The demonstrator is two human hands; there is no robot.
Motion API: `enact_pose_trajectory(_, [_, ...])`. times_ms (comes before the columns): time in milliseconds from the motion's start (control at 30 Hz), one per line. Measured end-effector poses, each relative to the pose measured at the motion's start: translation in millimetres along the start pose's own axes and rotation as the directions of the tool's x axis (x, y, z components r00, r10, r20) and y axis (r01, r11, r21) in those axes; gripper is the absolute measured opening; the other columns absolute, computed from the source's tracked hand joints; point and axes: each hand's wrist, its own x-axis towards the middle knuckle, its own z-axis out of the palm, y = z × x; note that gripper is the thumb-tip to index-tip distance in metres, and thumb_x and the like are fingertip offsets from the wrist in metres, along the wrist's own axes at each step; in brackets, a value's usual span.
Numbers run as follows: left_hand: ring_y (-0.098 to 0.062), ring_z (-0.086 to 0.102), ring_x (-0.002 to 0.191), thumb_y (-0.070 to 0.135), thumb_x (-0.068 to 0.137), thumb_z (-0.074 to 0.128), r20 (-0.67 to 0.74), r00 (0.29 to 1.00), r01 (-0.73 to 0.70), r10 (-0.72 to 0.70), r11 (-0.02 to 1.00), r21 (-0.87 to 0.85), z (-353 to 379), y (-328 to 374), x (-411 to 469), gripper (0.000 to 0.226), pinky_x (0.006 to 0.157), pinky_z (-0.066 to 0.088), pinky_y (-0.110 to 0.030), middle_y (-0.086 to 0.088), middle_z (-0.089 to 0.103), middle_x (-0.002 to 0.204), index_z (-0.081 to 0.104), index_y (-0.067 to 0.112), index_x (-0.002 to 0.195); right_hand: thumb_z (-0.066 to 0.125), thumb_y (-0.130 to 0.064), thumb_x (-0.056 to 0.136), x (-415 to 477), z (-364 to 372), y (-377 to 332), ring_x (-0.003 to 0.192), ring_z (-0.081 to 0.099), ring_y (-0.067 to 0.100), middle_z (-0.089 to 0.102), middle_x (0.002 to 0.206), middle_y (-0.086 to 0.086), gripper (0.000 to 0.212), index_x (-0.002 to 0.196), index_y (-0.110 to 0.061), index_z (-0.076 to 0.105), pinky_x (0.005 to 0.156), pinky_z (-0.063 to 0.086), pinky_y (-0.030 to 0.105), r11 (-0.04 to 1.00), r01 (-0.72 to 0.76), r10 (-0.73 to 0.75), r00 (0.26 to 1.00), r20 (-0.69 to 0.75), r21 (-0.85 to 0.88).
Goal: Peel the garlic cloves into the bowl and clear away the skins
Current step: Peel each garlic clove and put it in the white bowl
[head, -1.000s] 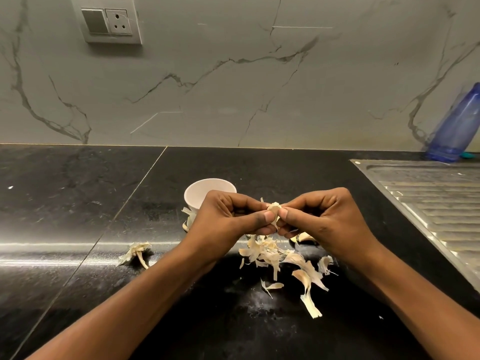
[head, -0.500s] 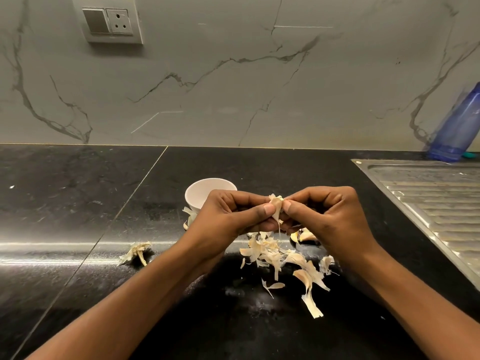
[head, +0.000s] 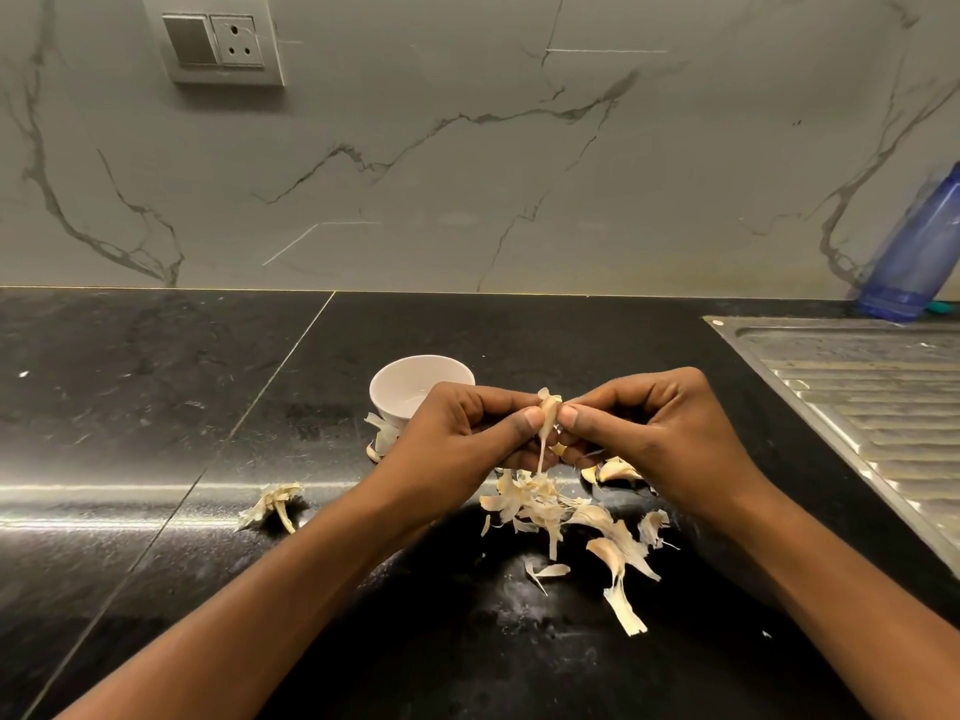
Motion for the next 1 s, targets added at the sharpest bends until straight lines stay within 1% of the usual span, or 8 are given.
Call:
enact_pose_trajectory(100, [-0.022, 0.079, 0.095, 0.014, 0.103, 0.061, -0.013, 1.0, -0.026, 0.027, 0.997, 0.076, 3.0, -0.7, -0.1, 0.022, 0.09, 0.064, -0.036, -0.005, 0.082, 0.101, 0.078, 0.014, 0.117, 0.081, -0.024, 0.086, 0.7, 2.1, 1.5, 0.07, 0.078, 0.03, 0.08, 0.079, 0.009, 0.018, 0.092, -0.007, 0.084, 0.067, 0.067, 0.038, 0.999, 0.008, -0.009, 0.999, -0.036, -0.049])
enact_pose_trajectory(233, [-0.02, 0.079, 0.091, 0.016, 0.103, 0.062, 0.005, 0.999, -0.046, 0.046, 0.994, 0.102, 5.6, -2.8, 0.5, 0.021, 0.085, 0.063, -0.029, -0.004, 0.081, 0.096, 0.078, 0.015, 0.117, 0.083, -0.013, 0.09, 0.6, 6.1, 5.3, 0.065, 0.076, 0.029, 0.078, 0.073, 0.007, 0.004, 0.086, -0.012, 0.084, 0.063, 0.066, 0.046, 0.992, 0.012, -0.019, 0.998, -0.06, -0.124])
enact_pose_trajectory(400, [-0.027, 0.078, 0.09, 0.017, 0.102, 0.062, -0.009, 1.0, -0.014, 0.014, 1.0, -0.002, 2.5, -2.3, 2.3, 0.025, 0.084, 0.063, -0.032, -0.015, 0.08, 0.098, 0.076, 0.008, 0.12, 0.083, -0.012, 0.09, 1.5, 4.5, 4.7, 0.063, 0.075, 0.025, 0.078, 0.072, 0.007, 0.005, 0.085, -0.011, 0.083, 0.061, 0.064, 0.035, 0.99, 0.024, -0.034, 0.997, -0.068, -0.138])
enact_pose_trajectory(500, [-0.028, 0.078, 0.096, 0.015, 0.101, 0.062, -0.01, 1.0, -0.003, 0.003, 0.999, -0.051, 1.0, -0.8, 2.6, 0.024, 0.088, 0.064, -0.034, -0.013, 0.08, 0.104, 0.076, 0.008, 0.119, 0.086, -0.013, 0.086, 1.1, 2.1, 2.7, 0.064, 0.075, 0.022, 0.078, 0.073, 0.007, 0.005, 0.085, -0.01, 0.083, 0.061, 0.061, 0.027, 0.992, 0.025, -0.036, 0.996, -0.085, -0.12])
enact_pose_trajectory(633, [-0.025, 0.079, 0.1, 0.008, 0.099, 0.064, 0.005, 0.999, -0.031, 0.032, 0.999, -0.044, -0.2, -1.1, 1.7, 0.023, 0.088, 0.064, -0.032, -0.009, 0.081, 0.107, 0.075, 0.009, 0.12, 0.086, -0.018, 0.085, 0.3, 3.2, 0.8, 0.072, 0.079, 0.024, 0.08, 0.079, 0.006, 0.011, 0.092, -0.01, 0.084, 0.068, 0.067, 0.035, 0.996, 0.018, -0.023, 0.997, -0.067, -0.086])
enact_pose_trajectory(767, [-0.021, 0.079, 0.099, 0.007, 0.098, 0.068, -0.012, 0.99, -0.137, 0.139, 0.984, 0.112, -0.4, -6.3, 2.3, 0.026, 0.089, 0.064, -0.035, -0.004, 0.081, 0.108, 0.075, 0.012, 0.123, 0.085, -0.02, 0.087, 0.9, 3.4, 2.7, 0.078, 0.08, 0.025, 0.082, 0.083, 0.005, 0.012, 0.096, -0.011, 0.085, 0.074, 0.068, 0.045, 0.995, -0.011, 0.008, 0.999, -0.036, -0.096])
enact_pose_trajectory(867, [-0.013, 0.079, 0.096, 0.012, 0.099, 0.07, -0.013, 0.979, -0.194, 0.205, 0.942, 0.275, -0.7, -9.2, 1.9, 0.025, 0.088, 0.064, -0.034, 0.004, 0.082, 0.105, 0.076, 0.018, 0.122, 0.083, -0.019, 0.089, 1.4, 2.6, 2.0, 0.078, 0.081, 0.023, 0.082, 0.083, 0.004, 0.009, 0.095, -0.012, 0.085, 0.075, 0.068, 0.04, 0.996, -0.018, 0.018, 1.0, -0.008, -0.085])
enact_pose_trajectory(1000, [-0.011, 0.079, 0.092, 0.007, 0.099, 0.072, -0.012, 0.974, -0.214, 0.228, 0.93, 0.3, 1.7, -10.8, -0.6, 0.023, 0.083, 0.064, -0.027, 0.003, 0.082, 0.101, 0.078, 0.011, 0.121, 0.082, -0.014, 0.09, -0.3, 6.2, 2.6, 0.078, 0.081, 0.026, 0.082, 0.082, 0.006, 0.006, 0.092, -0.009, 0.085, 0.075, 0.068, 0.04, 0.998, -0.021, 0.022, 1.0, 0.017, -0.06])
